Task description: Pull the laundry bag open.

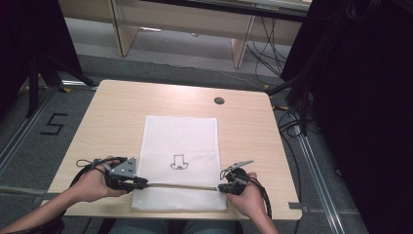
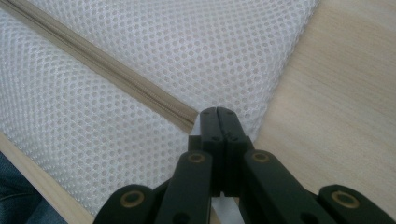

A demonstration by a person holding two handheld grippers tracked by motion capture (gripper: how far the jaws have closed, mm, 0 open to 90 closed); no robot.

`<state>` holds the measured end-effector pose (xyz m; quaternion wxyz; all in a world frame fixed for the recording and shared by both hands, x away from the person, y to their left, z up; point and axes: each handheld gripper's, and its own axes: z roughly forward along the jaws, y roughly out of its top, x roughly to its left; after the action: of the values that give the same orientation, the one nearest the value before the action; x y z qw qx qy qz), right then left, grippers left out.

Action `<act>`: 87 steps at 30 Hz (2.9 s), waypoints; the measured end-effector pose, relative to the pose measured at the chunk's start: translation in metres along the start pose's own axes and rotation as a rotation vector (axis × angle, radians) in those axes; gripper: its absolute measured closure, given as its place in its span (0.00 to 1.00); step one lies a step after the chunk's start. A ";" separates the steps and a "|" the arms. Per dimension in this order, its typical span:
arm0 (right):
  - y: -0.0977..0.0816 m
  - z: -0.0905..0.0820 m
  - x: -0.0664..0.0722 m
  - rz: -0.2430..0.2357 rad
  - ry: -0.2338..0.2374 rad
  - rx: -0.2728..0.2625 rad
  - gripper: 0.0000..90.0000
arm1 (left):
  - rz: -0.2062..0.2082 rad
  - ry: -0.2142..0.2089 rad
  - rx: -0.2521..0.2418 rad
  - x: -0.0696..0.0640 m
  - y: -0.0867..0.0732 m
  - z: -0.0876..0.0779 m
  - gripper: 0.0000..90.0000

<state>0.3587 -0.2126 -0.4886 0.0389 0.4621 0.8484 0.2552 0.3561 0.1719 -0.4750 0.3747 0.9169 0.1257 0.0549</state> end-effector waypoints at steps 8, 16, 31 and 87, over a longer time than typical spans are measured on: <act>0.000 0.000 0.000 0.000 0.000 0.000 1.00 | 0.004 0.005 0.009 0.001 -0.001 -0.001 0.90; 0.000 0.000 0.000 0.002 0.000 0.000 1.00 | -0.004 0.003 0.001 0.003 -0.002 -0.001 0.90; 0.000 0.000 -0.001 -0.005 0.006 -0.002 1.00 | -0.005 0.010 0.017 0.006 -0.004 -0.005 0.90; 0.000 0.000 -0.001 0.001 0.004 0.002 1.00 | -0.058 0.044 0.039 0.008 -0.033 -0.016 0.90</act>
<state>0.3592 -0.2131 -0.4882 0.0365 0.4620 0.8486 0.2552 0.3546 0.2072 -0.4869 0.3555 0.9186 0.1614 0.0617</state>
